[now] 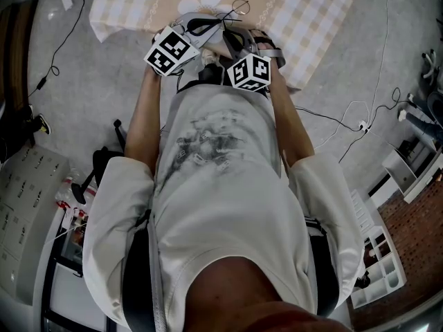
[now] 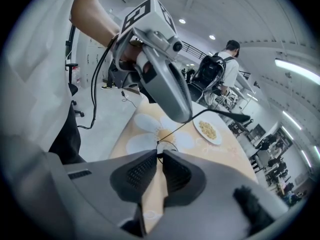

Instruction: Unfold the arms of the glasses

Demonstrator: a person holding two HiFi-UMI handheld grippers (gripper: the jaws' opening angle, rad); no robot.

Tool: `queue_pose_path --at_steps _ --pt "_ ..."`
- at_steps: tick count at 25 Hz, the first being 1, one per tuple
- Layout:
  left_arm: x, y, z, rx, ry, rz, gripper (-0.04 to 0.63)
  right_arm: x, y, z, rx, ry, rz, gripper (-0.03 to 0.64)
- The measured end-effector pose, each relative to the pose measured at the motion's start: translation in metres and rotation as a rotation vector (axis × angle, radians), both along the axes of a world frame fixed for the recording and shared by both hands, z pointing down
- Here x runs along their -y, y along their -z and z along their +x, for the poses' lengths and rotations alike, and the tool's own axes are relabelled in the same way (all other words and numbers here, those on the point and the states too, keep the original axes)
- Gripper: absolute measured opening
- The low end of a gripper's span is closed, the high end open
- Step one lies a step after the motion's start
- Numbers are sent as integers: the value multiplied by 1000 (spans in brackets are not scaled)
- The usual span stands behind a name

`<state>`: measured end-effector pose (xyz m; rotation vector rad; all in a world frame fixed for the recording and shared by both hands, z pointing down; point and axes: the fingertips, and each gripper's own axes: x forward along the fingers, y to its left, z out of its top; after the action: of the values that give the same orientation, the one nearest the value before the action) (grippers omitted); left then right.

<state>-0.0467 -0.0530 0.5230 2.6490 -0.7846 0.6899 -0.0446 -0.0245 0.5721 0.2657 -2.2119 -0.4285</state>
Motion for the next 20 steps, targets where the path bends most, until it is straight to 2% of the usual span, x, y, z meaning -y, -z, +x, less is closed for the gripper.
queue_pose_path --at_steps 20 --pt "-4 -1 -2 8 -9 5 6 19 40 7 69 -90 40 29"
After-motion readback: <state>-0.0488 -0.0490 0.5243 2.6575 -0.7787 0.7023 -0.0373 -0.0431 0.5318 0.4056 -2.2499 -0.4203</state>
